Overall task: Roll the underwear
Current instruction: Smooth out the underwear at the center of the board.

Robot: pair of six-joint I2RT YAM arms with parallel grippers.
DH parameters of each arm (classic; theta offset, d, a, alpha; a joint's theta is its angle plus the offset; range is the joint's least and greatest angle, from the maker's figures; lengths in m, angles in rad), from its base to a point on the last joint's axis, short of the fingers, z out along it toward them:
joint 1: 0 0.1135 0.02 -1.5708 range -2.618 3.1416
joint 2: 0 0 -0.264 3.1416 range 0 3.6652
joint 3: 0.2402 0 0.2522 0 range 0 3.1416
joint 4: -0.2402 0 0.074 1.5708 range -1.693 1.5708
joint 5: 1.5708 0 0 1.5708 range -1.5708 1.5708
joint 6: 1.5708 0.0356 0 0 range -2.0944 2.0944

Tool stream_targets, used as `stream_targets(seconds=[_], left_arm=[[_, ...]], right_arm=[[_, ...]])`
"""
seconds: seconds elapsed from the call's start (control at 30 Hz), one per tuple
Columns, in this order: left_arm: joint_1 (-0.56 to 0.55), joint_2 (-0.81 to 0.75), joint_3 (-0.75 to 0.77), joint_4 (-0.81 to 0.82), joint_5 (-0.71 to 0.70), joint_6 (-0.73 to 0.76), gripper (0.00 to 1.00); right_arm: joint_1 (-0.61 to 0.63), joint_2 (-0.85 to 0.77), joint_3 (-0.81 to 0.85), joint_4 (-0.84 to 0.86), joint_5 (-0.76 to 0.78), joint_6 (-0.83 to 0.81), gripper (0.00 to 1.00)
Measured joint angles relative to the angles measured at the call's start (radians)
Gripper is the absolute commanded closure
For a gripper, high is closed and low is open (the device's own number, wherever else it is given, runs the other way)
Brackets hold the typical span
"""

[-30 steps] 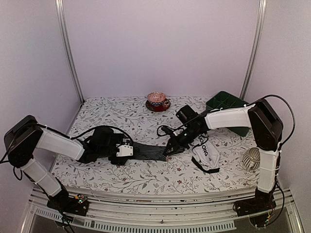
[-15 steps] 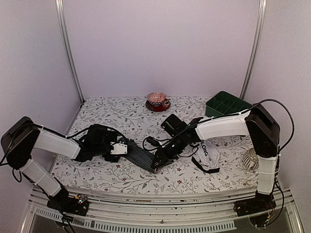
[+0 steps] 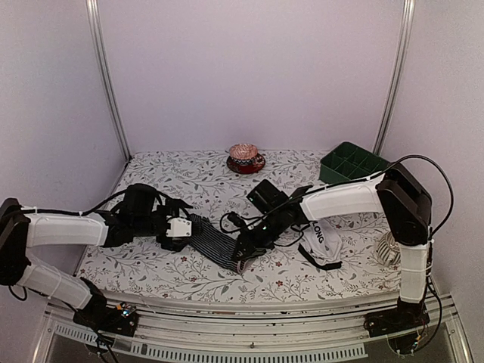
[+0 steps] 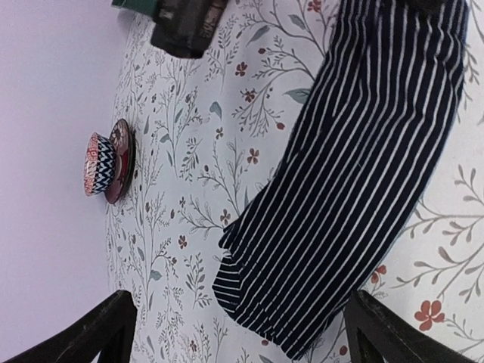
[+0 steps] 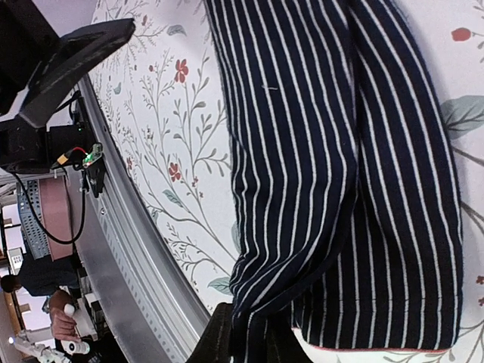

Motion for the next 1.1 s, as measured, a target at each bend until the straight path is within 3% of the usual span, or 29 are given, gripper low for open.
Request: stream_targets(seconds=[0.3,0.57,0.93,1.1], left_arm=[[-0.006,0.238,0.219,0.066,-0.067,-0.202,0.02],[-0.007,0.444,0.307,0.118,-0.183,-0.262,0.02],[-0.007,0.498,0.313,0.185,-0.308,-0.264,0.02],[-0.004,0.518,0.309,0.215,-0.336,-0.260,0.02]], right_arm=[[-0.047,0.005,0.000,-0.009,0.066,-0.009,0.84],[-0.063,0.034,0.021,-0.035,0.080,-0.064,0.82],[-0.114,0.070,0.029,-0.031,0.092,-0.106,0.76],[-0.131,0.084,0.029,-0.006,0.072,-0.111,0.79]])
